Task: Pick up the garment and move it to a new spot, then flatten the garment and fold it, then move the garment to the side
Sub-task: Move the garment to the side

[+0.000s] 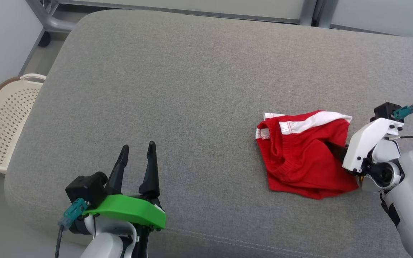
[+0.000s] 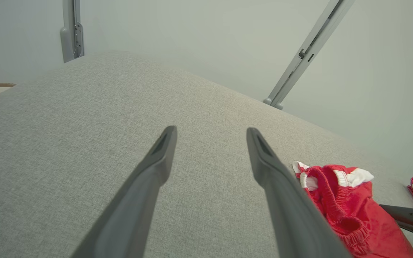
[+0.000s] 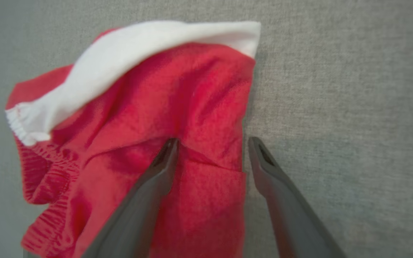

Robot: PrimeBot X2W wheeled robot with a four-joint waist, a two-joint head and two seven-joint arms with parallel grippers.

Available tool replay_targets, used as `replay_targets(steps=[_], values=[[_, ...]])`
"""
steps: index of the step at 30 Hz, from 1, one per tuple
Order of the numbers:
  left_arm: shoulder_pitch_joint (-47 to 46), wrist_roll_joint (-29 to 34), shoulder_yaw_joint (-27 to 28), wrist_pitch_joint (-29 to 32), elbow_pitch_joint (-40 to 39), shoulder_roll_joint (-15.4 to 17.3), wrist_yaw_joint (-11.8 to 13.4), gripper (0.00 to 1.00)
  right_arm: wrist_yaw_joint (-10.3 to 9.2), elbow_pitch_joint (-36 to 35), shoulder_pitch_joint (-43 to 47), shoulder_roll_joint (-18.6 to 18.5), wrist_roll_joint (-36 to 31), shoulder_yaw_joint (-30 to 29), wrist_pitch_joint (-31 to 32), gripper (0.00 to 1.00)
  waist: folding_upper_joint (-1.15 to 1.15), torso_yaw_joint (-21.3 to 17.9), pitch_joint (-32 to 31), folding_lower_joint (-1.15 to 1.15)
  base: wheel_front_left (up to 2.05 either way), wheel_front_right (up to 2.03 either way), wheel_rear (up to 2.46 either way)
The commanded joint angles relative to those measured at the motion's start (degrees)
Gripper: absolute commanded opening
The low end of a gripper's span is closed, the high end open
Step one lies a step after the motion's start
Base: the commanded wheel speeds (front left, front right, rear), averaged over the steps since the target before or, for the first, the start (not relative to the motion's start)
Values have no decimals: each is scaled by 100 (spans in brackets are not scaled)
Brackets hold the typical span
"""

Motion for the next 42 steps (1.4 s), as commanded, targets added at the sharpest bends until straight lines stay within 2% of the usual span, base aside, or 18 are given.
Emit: replay_targets(steps=[1,3,11,22,32,42], values=[[-89,50,-2,-29,15,7,10,100,-1,33,-43,-28,37,47,-8,27,0,30,32,0,0,0,0],[-85,40,3,-45,30,2,11,100,-1,66,-60,-84,42,146,-43,0,0,27,40,0,0,0,0],[-67,-17,54,-116,55,-12,17,100,-2,-147,-134,-341,226,493,-169,0,0,-223,-16,0,0,0,0],[-12,-26,58,-142,-19,19,40,100,-1,-868,-71,-938,286,750,-73,0,0,-893,-91,0,0,0,0],[-29,5,23,-104,-100,57,78,100,-1,-1380,-88,-1305,-35,269,266,0,0,-1384,-69,0,0,0,0],[-36,5,34,-78,-143,112,127,100,-1,-1781,-49,-1236,-404,-350,563,0,0,-1559,-23,0,0,0,0]])
